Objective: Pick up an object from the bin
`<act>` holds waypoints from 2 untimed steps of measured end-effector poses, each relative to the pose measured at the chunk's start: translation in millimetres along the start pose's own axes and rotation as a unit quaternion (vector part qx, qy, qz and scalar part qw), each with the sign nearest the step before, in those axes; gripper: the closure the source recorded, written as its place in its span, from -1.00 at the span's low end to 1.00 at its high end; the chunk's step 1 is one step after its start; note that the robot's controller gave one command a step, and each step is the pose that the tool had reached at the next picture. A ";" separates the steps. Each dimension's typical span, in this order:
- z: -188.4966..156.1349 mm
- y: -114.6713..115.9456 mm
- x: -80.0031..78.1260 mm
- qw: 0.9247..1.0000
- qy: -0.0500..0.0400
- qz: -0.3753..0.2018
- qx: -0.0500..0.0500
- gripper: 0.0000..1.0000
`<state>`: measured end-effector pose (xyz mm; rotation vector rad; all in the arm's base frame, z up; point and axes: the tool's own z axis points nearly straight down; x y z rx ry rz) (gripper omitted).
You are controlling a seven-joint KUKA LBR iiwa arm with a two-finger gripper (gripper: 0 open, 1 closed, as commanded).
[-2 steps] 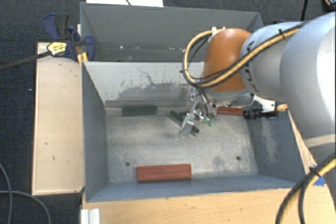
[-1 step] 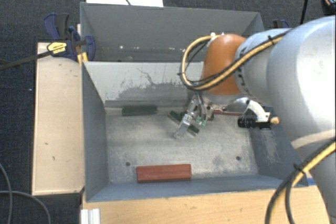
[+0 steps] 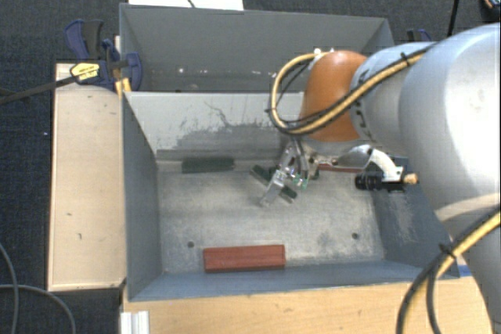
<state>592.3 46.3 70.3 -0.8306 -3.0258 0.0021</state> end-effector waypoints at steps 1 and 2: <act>-0.8 0.2 -0.2 1.000 0.000 -0.001 0.000 1.00; -109.4 1.0 -2.0 1.000 -0.006 -0.006 -0.004 1.00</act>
Offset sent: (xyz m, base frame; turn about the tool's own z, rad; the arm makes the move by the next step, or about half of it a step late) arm 0.0000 0.0000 0.0000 0.0000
